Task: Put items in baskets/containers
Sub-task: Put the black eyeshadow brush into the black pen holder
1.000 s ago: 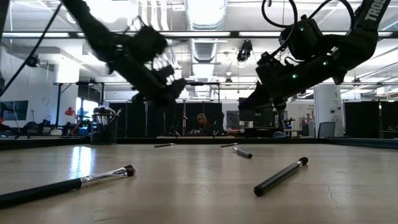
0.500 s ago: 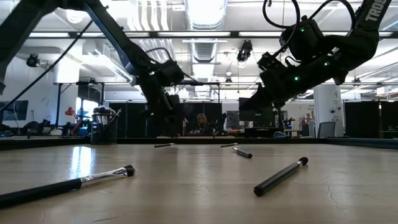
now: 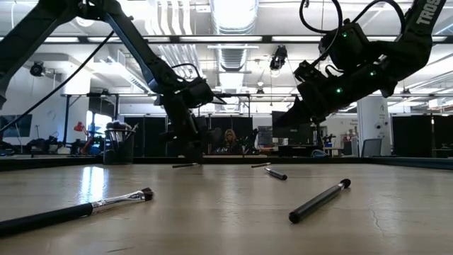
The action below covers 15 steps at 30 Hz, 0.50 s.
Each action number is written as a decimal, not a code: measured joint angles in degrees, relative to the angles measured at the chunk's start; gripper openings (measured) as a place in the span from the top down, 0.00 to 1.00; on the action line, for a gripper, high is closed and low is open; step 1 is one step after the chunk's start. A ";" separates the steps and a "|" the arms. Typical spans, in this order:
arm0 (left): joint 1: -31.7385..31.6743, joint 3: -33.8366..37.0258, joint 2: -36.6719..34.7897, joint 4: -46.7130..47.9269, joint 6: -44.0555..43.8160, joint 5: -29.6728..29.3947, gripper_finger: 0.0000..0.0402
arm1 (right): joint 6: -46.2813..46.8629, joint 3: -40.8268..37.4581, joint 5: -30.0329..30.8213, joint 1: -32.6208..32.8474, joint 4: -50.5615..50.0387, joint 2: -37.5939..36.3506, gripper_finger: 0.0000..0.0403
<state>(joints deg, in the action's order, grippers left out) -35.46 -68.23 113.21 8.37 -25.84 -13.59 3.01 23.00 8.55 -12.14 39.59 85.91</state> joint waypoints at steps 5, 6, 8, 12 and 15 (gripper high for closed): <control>-0.07 0.02 0.28 0.07 1.35 -0.25 0.94 | 0.00 0.00 0.01 0.00 0.02 0.00 0.98; -0.07 0.07 0.28 0.02 1.69 -0.27 0.97 | 0.00 0.00 0.01 0.00 0.04 0.00 0.98; -0.07 0.23 0.12 -0.11 2.06 -0.22 0.99 | 0.00 0.00 0.01 0.00 0.08 0.00 0.98; 0.05 0.32 -1.07 0.37 3.81 -1.02 1.00 | 0.21 0.00 0.01 0.00 0.09 0.00 0.98; 0.13 0.55 -3.79 0.72 4.35 -1.09 1.00 | 0.24 0.00 0.01 0.00 0.09 0.00 0.98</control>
<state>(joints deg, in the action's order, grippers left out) -35.33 -67.68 109.42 9.09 -21.49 -14.68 3.25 23.00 8.56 -12.14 39.69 85.91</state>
